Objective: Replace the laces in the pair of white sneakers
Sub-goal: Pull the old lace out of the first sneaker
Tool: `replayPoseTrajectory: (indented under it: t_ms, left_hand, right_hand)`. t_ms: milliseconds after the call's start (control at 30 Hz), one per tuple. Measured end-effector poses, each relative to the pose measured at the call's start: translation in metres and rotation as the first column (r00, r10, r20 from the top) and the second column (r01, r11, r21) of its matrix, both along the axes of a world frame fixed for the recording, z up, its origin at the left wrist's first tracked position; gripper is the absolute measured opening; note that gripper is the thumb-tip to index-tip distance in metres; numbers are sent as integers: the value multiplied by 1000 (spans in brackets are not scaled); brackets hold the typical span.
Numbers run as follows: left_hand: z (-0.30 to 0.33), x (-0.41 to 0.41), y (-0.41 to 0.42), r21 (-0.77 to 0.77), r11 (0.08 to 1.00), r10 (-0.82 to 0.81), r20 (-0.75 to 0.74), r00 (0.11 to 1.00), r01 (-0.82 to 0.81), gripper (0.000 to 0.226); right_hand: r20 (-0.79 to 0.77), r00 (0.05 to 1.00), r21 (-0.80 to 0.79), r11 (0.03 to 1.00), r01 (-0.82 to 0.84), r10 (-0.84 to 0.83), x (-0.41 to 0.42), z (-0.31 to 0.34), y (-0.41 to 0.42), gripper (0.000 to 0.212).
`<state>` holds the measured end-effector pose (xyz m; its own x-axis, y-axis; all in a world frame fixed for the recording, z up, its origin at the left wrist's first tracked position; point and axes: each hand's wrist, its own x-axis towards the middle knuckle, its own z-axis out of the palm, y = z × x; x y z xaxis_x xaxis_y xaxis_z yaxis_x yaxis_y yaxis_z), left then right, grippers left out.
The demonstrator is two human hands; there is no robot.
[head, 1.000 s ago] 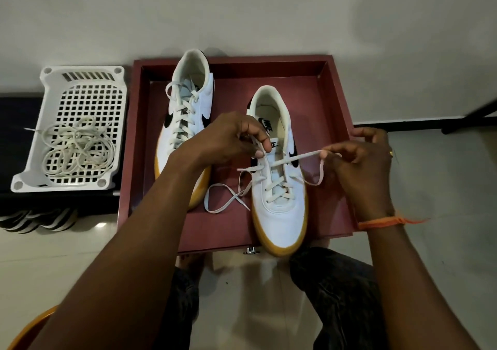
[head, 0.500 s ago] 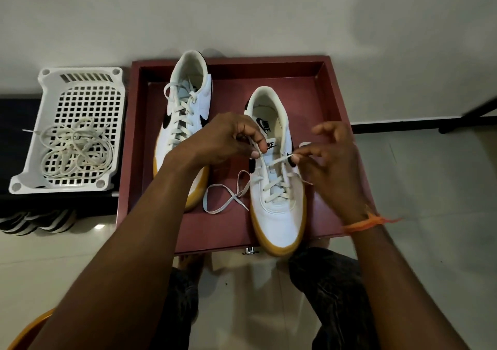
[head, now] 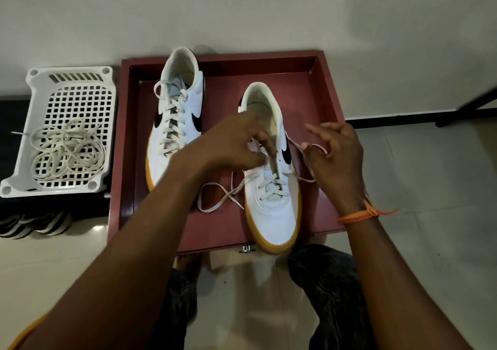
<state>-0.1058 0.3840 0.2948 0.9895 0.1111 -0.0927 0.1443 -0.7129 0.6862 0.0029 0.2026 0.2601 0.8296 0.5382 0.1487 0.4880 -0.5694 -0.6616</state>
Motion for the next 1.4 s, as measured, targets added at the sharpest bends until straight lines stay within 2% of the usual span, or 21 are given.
replayPoseTrajectory:
  t_ms: [100, 167, 233, 333, 433, 467, 533, 600, 667, 733, 800, 867, 933, 967, 1100, 1200, 1300, 1333, 1400]
  left_hand:
    - [6, 7, -40, 244, 968, 75, -26, 997, -67, 19]
    - [1, 8, -57, 349, 919, 207, -27, 978, -185, 17]
    - [-1, 6, -65, 370, 890, 292, -15, 956, -266, 14]
    - [-3, 2, -67, 336, 867, 404, -40, 914, -369, 12]
    - [-6, 0, -66, 251, 879, 434, -73, 898, -404, 15]
    - [-10, 0, -68, 258, 884, 422, -79, 903, -390, 22]
    - [-18, -1, -75, 280, 887, 402, -74, 913, -368, 29]
    - [-24, -2, -78, 254, 892, 404, -74, 912, -375, 22]
    - [-27, -4, -74, 157, 899, 426, -98, 899, -409, 12]
    - [-30, -8, -69, -6, 885, 462, -129, 878, -466, 2]
    - [-29, -15, -71, -207, 828, 500, -149, 853, -521, 5]
    - [-27, -20, -75, -309, 780, 527, -147, 837, -545, 7]
    - [-28, -22, -76, -346, 753, 550, -135, 824, -559, 5]
    - [-28, -22, -77, -373, 732, 563, -139, 814, -570, 5]
    - [-25, -27, -81, -533, 608, 598, -179, 781, -588, 5]
    - [-23, -43, -76, -674, 460, 570, -276, 774, -579, 3]
    - [-24, -69, -71, -700, 355, 593, -343, 728, -619, 9]
    - [-25, -76, -72, -649, 399, 630, -319, 708, -648, 12]
    - [-25, -80, -77, -412, 605, 708, -113, 697, -681, 13]
  right_hand:
    - [-76, 974, 58, 976, -210, 214, 0, 0, 2, 43]
    - [-75, 928, -3, 930, -367, 365, -1, -7, 4, 48]
    - [7, 900, -56, 899, -434, 435, 0, -17, 8, 53]
    - [36, 904, 20, 904, -427, 426, 1, -16, 10, 62]
    - [45, 870, -9, 871, -492, 492, -3, -14, 11, 54]
    - [44, 860, -30, 861, -508, 509, -4, -15, 11, 48]
    - [36, 875, -23, 876, -482, 483, -4, -18, 12, 41]
    - [11, 904, 15, 904, -427, 427, -4, -16, 13, 42]
    - [-43, 916, 39, 917, -397, 398, -4, -13, 12, 42]
    - [-94, 917, 48, 921, -386, 389, -9, -9, 10, 46]
    - [-111, 935, 42, 942, -334, 337, -18, -5, 2, 55]
    - [-126, 982, 48, 989, -139, 144, -34, -5, -14, 61]
    - [-192, 980, 38, 997, 64, -55, -54, -7, -27, 45]
    - [-214, 973, -10, 996, 88, -88, -65, -8, -31, 34]
    - [-213, 976, -103, 995, 15, -37, -89, -12, -31, 28]
    - [-167, 985, -150, 989, 7, -33, -92, -8, -32, 33]
    - [-195, 980, -139, 990, 21, -49, -98, -7, -32, 33]
    - [-192, 980, -132, 991, 29, -54, -100, -7, -31, 32]
    - [-176, 982, -125, 991, 44, -66, -101, -8, -30, 32]
